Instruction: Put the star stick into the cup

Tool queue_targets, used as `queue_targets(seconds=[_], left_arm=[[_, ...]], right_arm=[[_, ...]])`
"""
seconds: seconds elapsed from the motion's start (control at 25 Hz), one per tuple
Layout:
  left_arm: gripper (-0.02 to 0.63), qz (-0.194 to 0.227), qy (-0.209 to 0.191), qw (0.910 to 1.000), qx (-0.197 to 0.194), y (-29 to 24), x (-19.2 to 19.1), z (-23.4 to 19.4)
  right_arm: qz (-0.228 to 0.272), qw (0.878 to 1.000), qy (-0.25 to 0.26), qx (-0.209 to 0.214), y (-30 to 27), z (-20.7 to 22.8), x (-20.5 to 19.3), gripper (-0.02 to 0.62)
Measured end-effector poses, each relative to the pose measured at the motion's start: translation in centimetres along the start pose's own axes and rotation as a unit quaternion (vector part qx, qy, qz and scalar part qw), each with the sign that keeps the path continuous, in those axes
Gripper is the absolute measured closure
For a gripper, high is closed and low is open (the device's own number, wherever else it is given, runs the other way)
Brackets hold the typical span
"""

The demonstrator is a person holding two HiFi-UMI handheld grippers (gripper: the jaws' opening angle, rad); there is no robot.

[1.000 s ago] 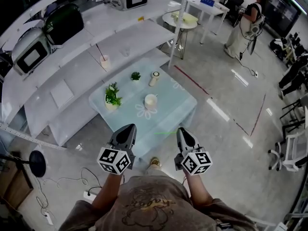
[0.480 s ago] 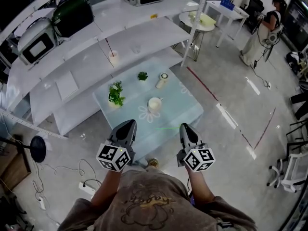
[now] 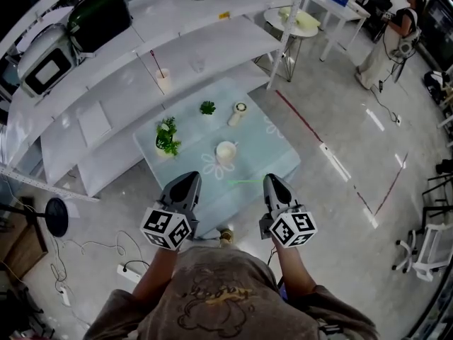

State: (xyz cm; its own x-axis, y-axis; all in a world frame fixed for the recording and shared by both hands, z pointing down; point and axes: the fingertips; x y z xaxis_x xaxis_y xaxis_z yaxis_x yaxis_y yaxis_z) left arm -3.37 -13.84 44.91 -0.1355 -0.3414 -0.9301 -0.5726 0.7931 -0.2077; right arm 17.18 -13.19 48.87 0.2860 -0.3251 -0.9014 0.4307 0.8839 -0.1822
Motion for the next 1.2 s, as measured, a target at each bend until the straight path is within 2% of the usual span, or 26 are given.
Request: queue_targets(seconds=[0.68, 0.92, 1.2], left_arm=[[0.584, -0.022, 0.016, 0.9995, -0.014, -4.1, 0.0, -4.0], [0.584, -0.033, 0.020, 0.9990, -0.025, -5.0, 0.0, -5.5], [0.584, -0.044, 0.014, 0.9985, -0.031, -5.4, -0.1, -6.9]], right_arm=[[0.028, 0.999, 0.032, -0.013, -9.0, 2.1, 3.7, 0.577], [0.016, 0.999, 0.017, -0.035, -11.8, 3.5, 2.0, 0.577], [-0.013, 0.998, -0.018, -0.057, -14.8, 5.5, -2.2, 0.577]])
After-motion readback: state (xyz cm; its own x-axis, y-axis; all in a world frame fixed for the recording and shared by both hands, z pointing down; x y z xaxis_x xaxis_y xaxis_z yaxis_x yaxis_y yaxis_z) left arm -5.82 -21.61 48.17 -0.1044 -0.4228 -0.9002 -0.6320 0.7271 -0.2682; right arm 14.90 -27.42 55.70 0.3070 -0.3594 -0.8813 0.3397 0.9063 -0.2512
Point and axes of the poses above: the fingertips, and each gripper's own axes: y backward along the fingers, z to its right, x out of its top, and after that the axes turned 4 degrees about -z, right-handed
